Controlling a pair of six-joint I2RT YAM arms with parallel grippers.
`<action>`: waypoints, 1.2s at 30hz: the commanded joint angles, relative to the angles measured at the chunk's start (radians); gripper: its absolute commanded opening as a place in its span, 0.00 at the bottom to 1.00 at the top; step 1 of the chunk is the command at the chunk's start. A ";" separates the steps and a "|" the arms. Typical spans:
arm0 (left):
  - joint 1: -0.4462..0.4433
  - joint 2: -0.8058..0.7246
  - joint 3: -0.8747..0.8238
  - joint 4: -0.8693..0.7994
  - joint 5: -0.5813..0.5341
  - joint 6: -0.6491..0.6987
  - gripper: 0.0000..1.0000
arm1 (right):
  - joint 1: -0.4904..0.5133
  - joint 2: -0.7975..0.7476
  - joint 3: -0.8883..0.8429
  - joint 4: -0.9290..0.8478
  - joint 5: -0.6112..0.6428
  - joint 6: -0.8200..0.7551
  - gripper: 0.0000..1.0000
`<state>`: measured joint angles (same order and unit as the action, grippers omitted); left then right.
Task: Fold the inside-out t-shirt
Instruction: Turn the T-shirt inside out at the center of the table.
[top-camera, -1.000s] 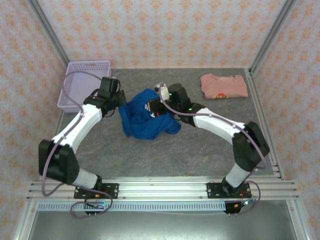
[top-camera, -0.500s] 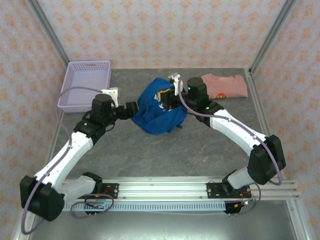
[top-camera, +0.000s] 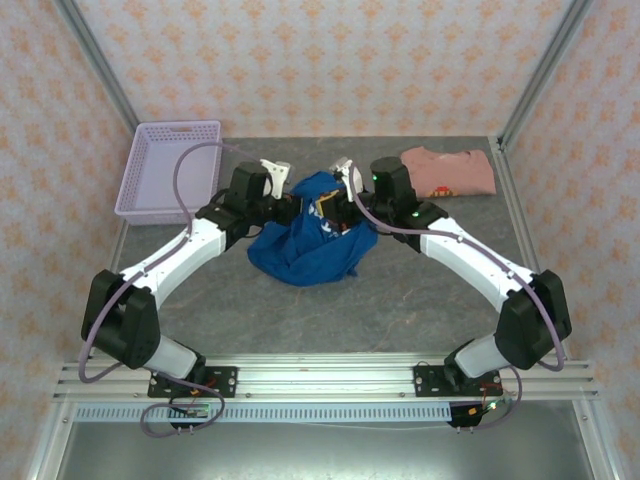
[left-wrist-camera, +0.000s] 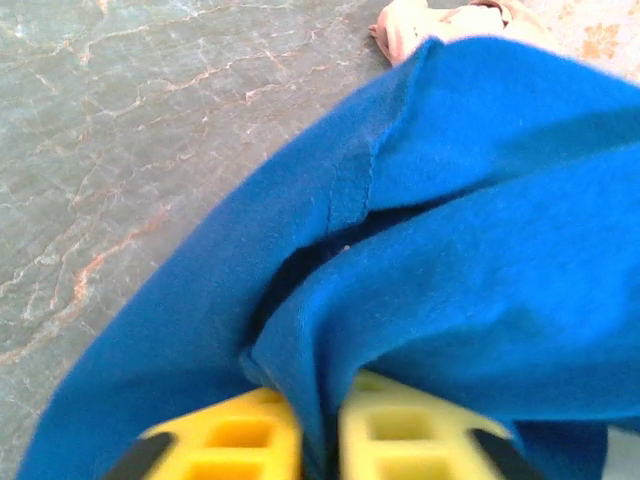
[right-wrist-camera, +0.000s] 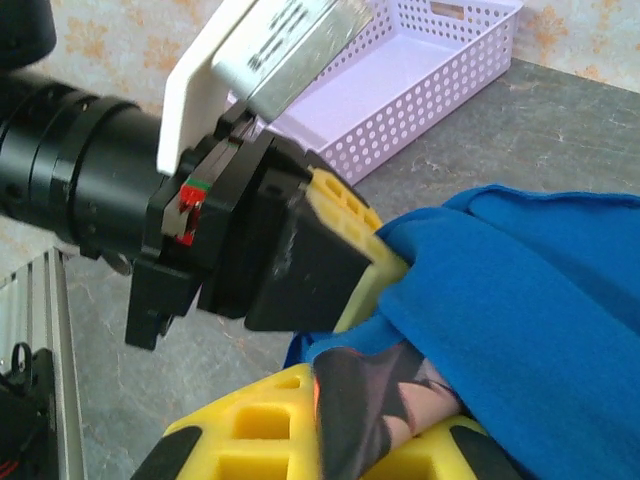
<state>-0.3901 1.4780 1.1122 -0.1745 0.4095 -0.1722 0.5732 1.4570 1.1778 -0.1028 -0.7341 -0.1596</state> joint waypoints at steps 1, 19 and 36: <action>0.027 -0.010 0.035 -0.042 -0.080 -0.057 0.03 | -0.003 -0.052 0.084 -0.112 -0.041 -0.124 0.00; 0.154 0.132 -0.043 -0.204 -0.289 -0.253 0.00 | -0.031 -0.178 0.076 0.045 0.136 0.040 0.00; 0.177 -0.368 -0.369 -0.014 -0.197 -0.326 0.69 | -0.105 -0.303 -0.101 0.148 0.032 0.082 0.00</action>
<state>-0.2100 1.1915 0.7635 -0.2562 0.1589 -0.4870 0.4767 1.1767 1.0836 -0.0471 -0.6556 -0.0566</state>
